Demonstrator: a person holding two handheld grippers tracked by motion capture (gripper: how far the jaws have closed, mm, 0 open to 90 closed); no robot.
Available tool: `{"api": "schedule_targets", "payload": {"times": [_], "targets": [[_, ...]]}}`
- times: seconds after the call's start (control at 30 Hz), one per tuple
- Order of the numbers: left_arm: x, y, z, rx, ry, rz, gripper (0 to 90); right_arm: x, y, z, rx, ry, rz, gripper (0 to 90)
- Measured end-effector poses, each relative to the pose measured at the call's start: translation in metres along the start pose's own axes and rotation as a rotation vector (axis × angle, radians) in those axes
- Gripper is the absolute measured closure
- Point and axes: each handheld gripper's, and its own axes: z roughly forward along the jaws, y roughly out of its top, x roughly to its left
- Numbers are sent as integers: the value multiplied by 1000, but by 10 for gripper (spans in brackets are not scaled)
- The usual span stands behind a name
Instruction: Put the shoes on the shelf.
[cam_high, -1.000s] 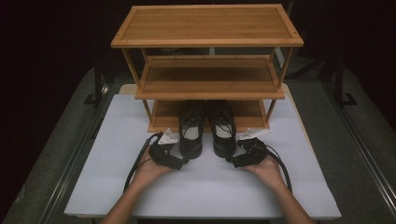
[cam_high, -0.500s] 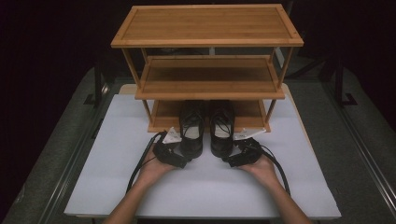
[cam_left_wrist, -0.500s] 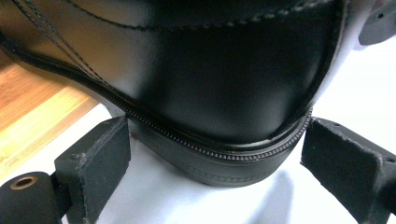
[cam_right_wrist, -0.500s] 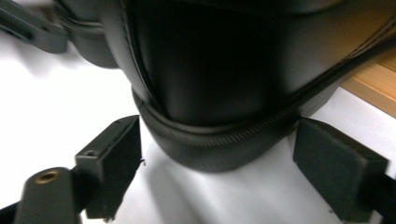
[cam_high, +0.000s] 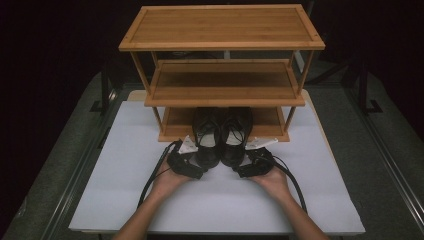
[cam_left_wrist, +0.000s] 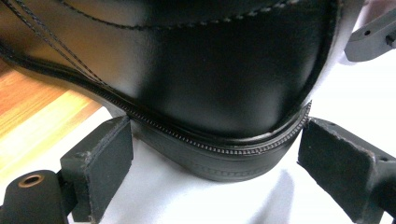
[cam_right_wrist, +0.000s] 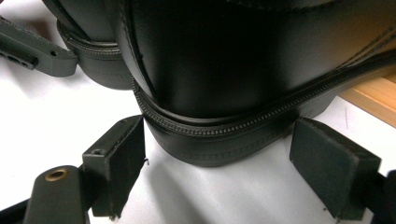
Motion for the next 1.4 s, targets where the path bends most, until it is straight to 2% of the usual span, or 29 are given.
{"api": "schedule_targets", "payload": {"times": [0.33, 0.5, 0.7, 0.97, 1.17, 1.3, 1.4], "targets": [[3, 7, -4, -6, -23, -33, 101, -2, 5, -5, -7, 11, 8, 188], [6, 16, -10, -47, -33, -50, 100, -7, 10, -10, -30, 33, 28, 188], [10, 20, -8, -51, -40, -64, 100, -13, 15, -11, -38, 48, 35, 188], [25, 29, 2, -42, -37, -75, 100, -27, 26, -6, -36, 39, 45, 186], [35, 38, 12, -58, -19, -100, 94, -38, 36, 0, -42, 27, 56, 186], [42, 42, 19, -48, -5, -98, 94, -46, 42, 5, -41, 11, 69, 186], [47, 44, 27, -37, 6, -92, 94, -51, 45, 12, -34, -7, 61, 186]]}}
